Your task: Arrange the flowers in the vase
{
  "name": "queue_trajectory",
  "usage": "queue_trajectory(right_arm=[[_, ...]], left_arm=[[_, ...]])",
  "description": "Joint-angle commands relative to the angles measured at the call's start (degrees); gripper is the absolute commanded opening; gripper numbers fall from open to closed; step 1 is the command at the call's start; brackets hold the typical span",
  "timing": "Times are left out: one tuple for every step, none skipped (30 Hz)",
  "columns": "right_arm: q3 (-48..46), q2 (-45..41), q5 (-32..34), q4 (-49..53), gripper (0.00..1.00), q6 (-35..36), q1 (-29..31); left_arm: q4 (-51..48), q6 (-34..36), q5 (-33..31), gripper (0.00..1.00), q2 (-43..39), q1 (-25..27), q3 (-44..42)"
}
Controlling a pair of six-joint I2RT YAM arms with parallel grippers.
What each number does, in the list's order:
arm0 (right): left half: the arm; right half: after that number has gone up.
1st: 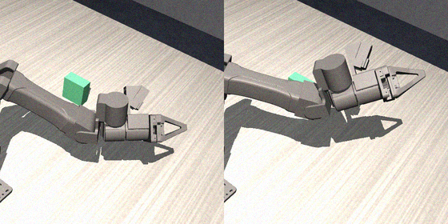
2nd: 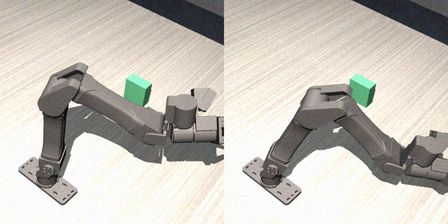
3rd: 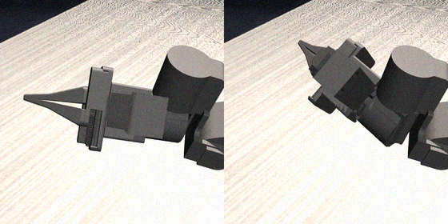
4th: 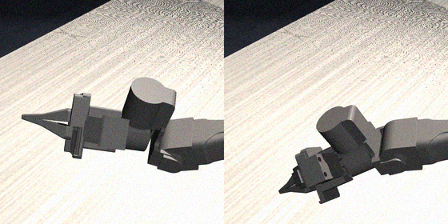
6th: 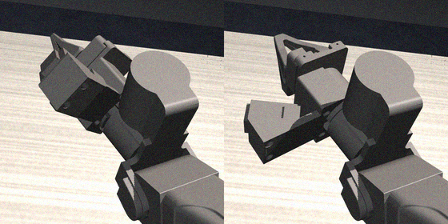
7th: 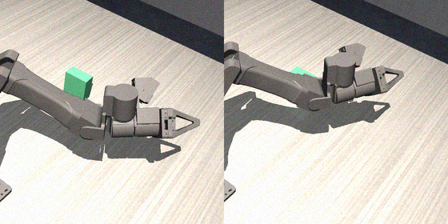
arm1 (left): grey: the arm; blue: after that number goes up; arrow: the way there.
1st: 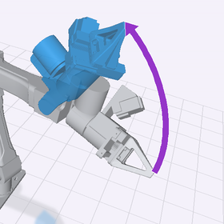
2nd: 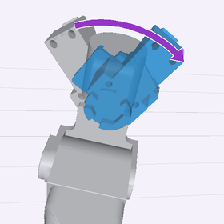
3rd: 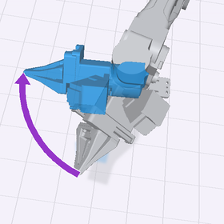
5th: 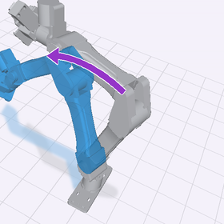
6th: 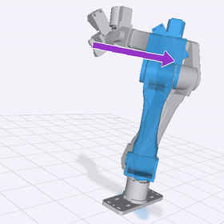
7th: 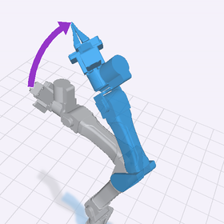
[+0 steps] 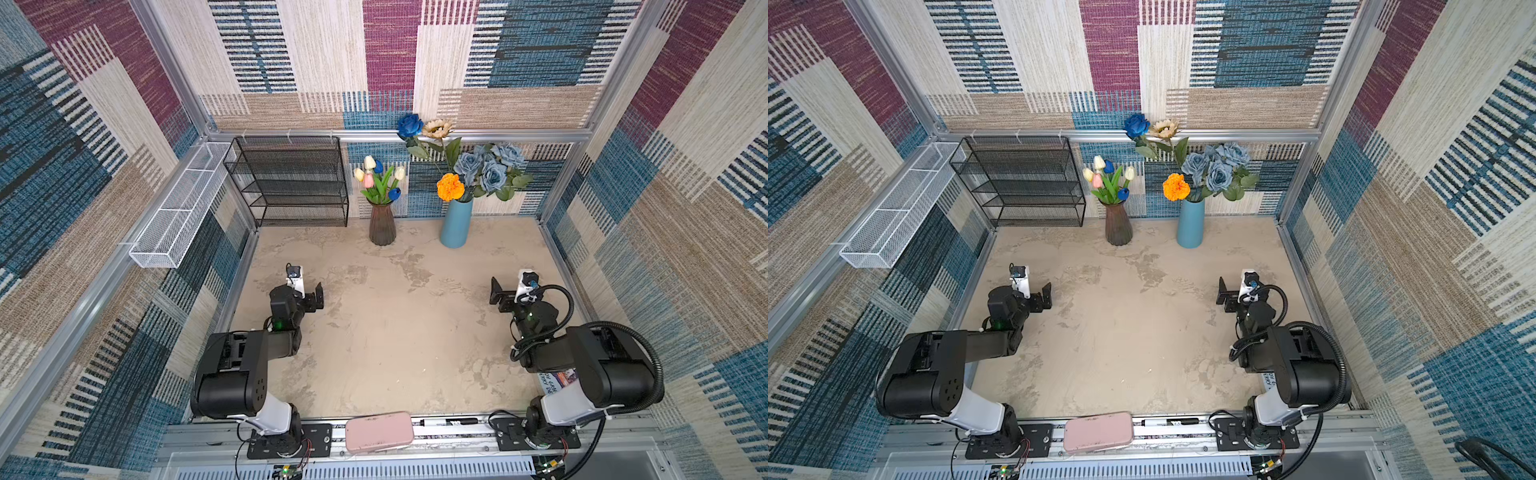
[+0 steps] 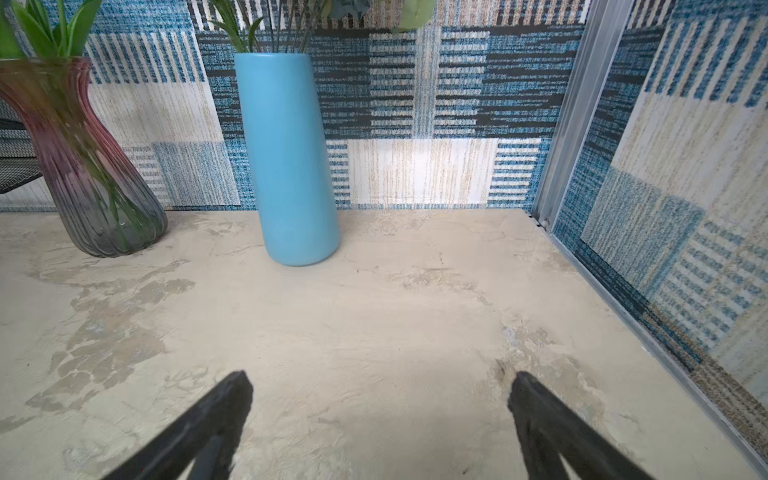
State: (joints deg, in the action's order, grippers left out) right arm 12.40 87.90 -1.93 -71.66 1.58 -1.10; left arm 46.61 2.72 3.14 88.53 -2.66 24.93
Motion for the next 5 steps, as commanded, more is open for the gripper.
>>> queue_trajectory(right_arm=[[0.7, 0.3, -0.3, -0.2, 1.00, -0.5, 0.0], [0.5, 0.1, -0.3, -0.1, 1.00, -0.5, 0.0], [0.3, 0.1, -0.3, -0.6, 1.00, -0.4, 0.0], [0.2, -0.1, -0.3, -0.6, 1.00, -0.4, 0.0], [0.2, -0.1, -0.3, -0.8, 1.00, -0.4, 0.0]], left_arm=[[-0.8, -1.6, 1.4, 0.99, 0.1, 0.0, 0.4], [-0.8, -1.6, 1.4, 0.99, 0.1, 0.0, 0.4], [-0.9, -1.7, 1.4, 0.99, 0.0, 0.0, 0.4], [-0.9, -1.7, 1.5, 0.99, 0.1, 0.0, 0.4], [-0.9, -1.7, 1.5, 0.99, 0.0, 0.0, 0.4]])
